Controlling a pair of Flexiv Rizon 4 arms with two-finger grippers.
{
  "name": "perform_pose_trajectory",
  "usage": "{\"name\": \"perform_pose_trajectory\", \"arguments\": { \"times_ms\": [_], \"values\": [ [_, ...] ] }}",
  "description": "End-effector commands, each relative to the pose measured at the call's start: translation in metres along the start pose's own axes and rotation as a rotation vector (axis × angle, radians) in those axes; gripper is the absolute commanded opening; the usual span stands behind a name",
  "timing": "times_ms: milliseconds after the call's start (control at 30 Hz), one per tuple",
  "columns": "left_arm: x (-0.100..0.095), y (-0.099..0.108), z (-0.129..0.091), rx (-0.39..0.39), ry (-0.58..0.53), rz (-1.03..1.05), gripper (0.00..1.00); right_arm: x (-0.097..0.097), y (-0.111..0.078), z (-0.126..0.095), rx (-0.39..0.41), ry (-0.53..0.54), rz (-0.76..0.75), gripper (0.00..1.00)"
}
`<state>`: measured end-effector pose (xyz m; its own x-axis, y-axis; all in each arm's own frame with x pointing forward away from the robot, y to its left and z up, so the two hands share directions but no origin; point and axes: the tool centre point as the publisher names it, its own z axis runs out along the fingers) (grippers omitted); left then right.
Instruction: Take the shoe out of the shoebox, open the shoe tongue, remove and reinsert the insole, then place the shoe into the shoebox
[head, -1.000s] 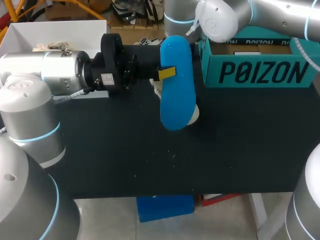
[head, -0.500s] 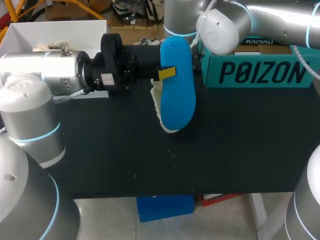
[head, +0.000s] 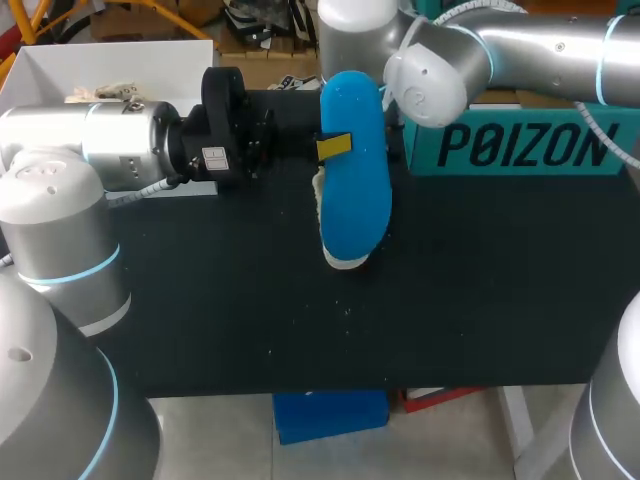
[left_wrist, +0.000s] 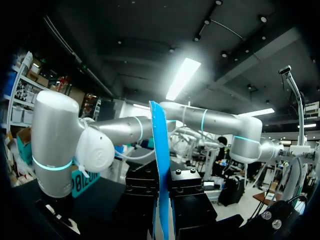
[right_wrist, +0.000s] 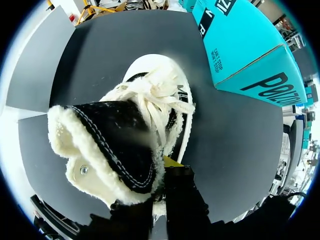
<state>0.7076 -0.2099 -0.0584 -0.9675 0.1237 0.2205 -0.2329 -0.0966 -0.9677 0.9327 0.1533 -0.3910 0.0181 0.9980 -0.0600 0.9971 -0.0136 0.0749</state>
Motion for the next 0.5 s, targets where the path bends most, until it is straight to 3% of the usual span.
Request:
{"name": "perform_pose_trajectory", "arguments": {
  "times_ms": [33,67,100,133,500],
  "values": [
    [0.0,0.001,0.003,0.002,-0.005,0.002,0.0,-0.004,0.0,0.004,-0.002,0.005,0.007,0.02],
    [0.0,0.001,0.003,0.002,-0.005,0.002,0.0,-0.005,0.0,0.004,0.001,0.005,0.015,0.25],
    [0.0,0.001,0.003,0.002,-0.005,0.002,0.0,-0.007,0.0,0.004,0.011,0.007,0.03,0.74],
    [0.0,0.001,0.003,0.002,-0.005,0.002,0.0,-0.009,-0.001,0.003,0.013,0.014,0.037,1.0],
    [0.0,0.001,0.003,0.002,-0.005,0.002,0.0,-0.011,-0.003,-0.023,0.023,0.233,0.09,1.0]
  ]
}}
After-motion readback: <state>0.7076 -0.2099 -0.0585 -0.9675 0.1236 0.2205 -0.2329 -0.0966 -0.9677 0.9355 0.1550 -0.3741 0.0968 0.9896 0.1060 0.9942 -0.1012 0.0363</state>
